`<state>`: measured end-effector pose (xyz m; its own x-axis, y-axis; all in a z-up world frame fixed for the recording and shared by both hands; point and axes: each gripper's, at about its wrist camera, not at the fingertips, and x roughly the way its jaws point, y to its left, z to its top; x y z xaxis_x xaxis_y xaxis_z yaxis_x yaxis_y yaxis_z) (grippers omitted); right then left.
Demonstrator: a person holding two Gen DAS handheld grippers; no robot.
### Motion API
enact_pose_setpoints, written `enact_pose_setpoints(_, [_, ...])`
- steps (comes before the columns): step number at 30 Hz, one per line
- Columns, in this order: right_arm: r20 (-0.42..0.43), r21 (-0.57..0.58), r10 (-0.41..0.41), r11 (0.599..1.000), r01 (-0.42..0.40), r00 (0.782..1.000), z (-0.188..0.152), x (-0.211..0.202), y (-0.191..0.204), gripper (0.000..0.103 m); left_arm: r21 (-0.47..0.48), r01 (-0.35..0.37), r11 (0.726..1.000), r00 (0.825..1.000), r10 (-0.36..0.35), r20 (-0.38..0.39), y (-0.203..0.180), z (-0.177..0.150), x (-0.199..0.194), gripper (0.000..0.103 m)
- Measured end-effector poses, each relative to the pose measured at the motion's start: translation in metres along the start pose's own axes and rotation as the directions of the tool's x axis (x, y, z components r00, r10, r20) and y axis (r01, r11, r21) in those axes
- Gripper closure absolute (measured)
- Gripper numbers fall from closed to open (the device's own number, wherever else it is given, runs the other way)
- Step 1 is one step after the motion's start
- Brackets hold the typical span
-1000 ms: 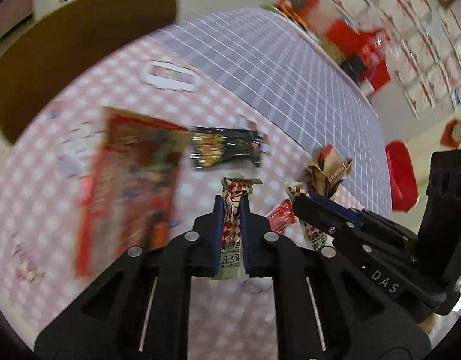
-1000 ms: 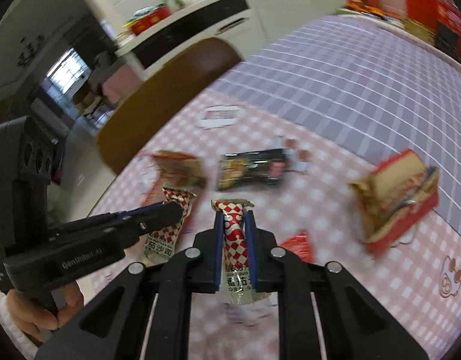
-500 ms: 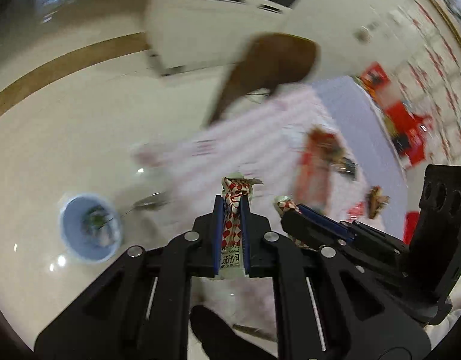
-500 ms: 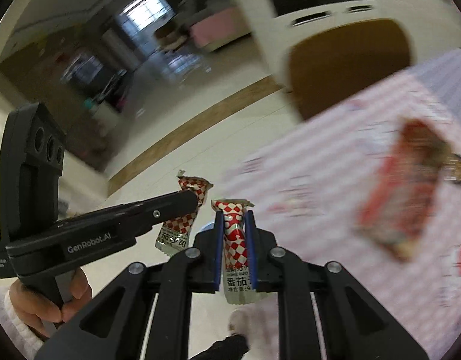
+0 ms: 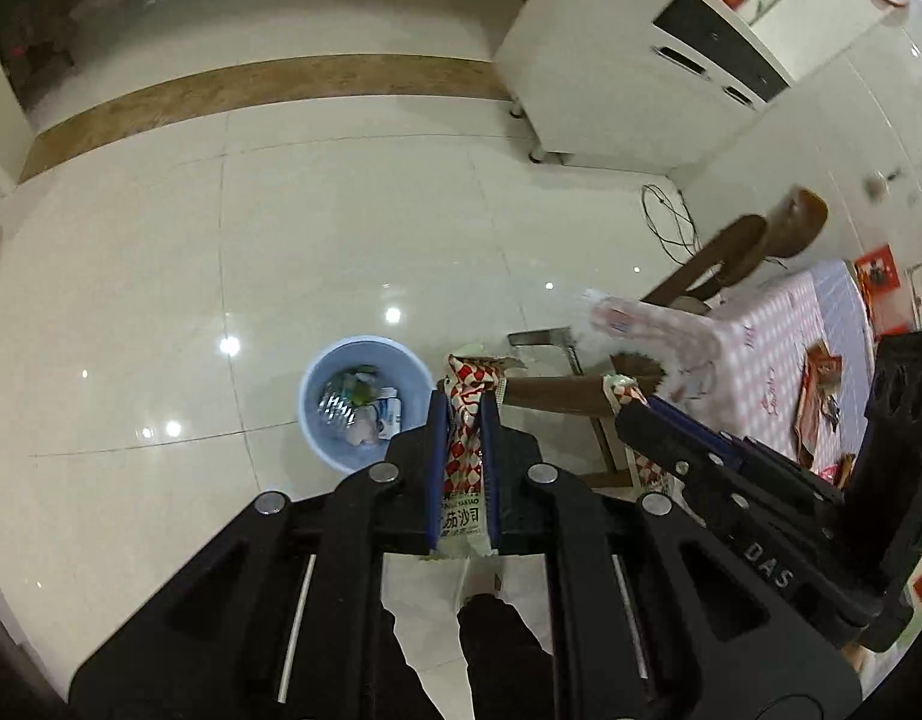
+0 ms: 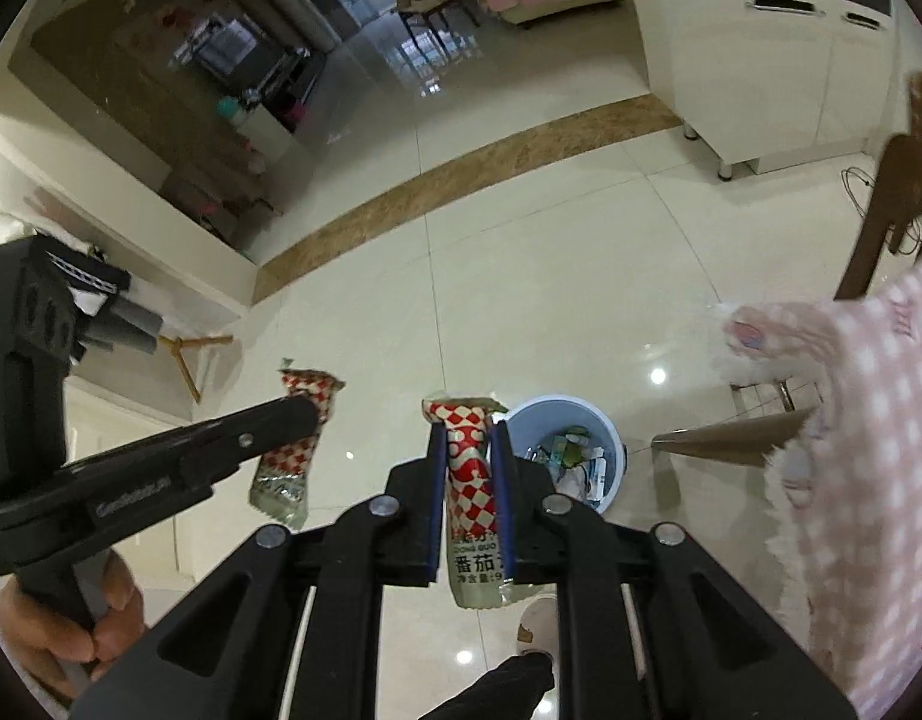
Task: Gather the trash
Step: 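Carry both snack bars over the blue bin and open both tools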
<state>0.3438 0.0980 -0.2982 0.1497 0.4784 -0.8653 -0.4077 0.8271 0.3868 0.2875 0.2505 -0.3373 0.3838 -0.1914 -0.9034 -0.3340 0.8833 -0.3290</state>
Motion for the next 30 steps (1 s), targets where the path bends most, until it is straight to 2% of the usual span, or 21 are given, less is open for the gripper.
enact_pose_setpoints(6, [-0.031, 0.006, -0.035, 0.999, 0.035, 0.999, 0.009, 0.024, 0.024, 0.078, -0.023, 0.013, 1.000, 1.000, -0.013, -0.012, 0.020, 0.004, 0.004, 0.092])
enact_pose_setpoints(12, [-0.043, 0.021, -0.044, 0.999, 0.044, 0.998, 0.008, 0.030, 0.024, 0.078, -0.017, 0.020, 1.000, 0.999, -0.021, -0.032, 0.029, 0.009, 0.010, 0.092])
enact_pose_setpoints(24, [-0.034, 0.053, -0.052, 0.997, 0.053, 0.998, 0.010, 0.020, 0.003, 0.077, 0.007, 0.010, 1.000, 0.997, -0.009, -0.078, 0.011, 0.017, 0.028, 0.092])
enact_pose_setpoints(30, [-0.016, 0.079, -0.056, 0.995, 0.057, 0.998, 0.011, 0.009, -0.008, 0.074, 0.016, 0.003, 1.000, 0.995, -0.002, -0.096, -0.003, 0.023, 0.035, 0.092])
